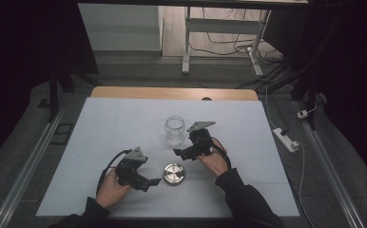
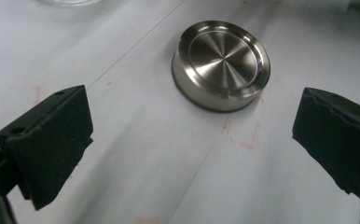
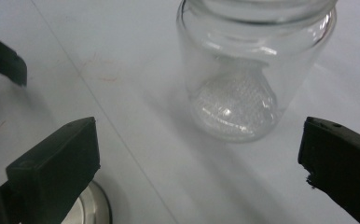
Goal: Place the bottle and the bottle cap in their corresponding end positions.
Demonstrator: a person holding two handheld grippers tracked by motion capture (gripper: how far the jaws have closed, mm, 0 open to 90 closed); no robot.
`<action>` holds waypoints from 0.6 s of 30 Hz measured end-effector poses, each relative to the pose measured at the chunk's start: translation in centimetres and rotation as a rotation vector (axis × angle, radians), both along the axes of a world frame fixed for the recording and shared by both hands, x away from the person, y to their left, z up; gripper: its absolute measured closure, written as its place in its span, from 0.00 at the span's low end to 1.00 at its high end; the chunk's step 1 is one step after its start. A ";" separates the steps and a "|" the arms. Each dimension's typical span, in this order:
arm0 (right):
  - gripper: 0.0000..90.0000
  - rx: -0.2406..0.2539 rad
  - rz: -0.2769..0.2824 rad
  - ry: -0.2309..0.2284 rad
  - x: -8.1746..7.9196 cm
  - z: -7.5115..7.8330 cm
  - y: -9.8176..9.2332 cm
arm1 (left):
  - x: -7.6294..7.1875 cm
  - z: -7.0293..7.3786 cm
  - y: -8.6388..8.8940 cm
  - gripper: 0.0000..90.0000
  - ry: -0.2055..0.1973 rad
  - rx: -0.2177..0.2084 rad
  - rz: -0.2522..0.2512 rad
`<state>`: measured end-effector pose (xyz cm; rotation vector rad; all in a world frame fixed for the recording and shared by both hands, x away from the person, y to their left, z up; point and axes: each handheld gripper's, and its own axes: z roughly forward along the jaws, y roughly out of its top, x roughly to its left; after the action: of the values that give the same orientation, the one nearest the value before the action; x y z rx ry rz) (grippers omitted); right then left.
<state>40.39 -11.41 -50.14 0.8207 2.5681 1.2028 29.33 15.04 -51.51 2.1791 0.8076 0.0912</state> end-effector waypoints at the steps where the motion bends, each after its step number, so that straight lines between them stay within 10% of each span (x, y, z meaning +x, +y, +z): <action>1: 0.00 -0.008 0.005 -0.005 -0.2 0.0 -0.1 | -0.1 0.0 0.2 0.00 -0.001 0.001 0.006; 18: 0.00 0.026 0.000 0.032 -5.3 0.3 -4.7 | -3.5 0.2 6.3 0.00 -0.002 -0.003 0.137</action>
<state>35.08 -16.14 -49.83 0.8516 2.5833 1.2349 25.79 21.31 -51.35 2.1183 0.9549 0.1610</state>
